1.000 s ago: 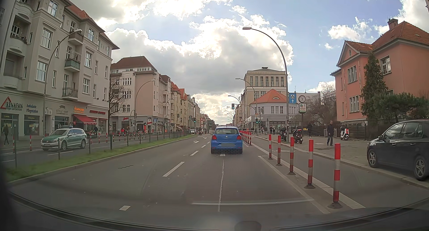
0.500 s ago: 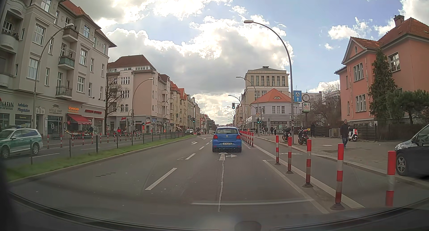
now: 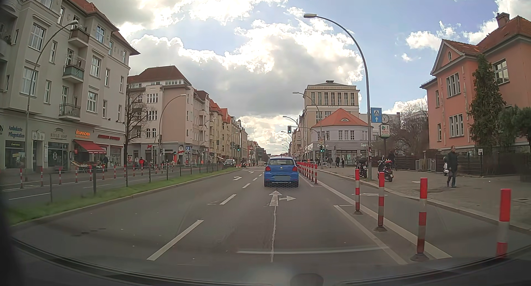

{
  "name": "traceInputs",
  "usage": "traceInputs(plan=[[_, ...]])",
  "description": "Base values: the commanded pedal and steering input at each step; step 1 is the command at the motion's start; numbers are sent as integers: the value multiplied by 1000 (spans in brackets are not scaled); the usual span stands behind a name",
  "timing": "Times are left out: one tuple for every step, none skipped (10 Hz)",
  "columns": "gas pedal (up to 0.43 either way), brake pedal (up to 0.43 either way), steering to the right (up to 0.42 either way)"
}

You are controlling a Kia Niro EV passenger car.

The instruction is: Follow the waypoints while adhering to traffic rules and regulations

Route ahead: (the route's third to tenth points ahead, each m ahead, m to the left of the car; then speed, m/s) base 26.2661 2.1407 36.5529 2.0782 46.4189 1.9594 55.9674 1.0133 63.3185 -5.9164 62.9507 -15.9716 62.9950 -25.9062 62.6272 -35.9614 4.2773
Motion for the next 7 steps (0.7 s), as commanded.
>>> traceInputs(plan=[[138,30,-2],[138,30,-2],[138,30,-2],[138,30,-2],[138,30,-2],[138,30,-1],[138,30,-2]])
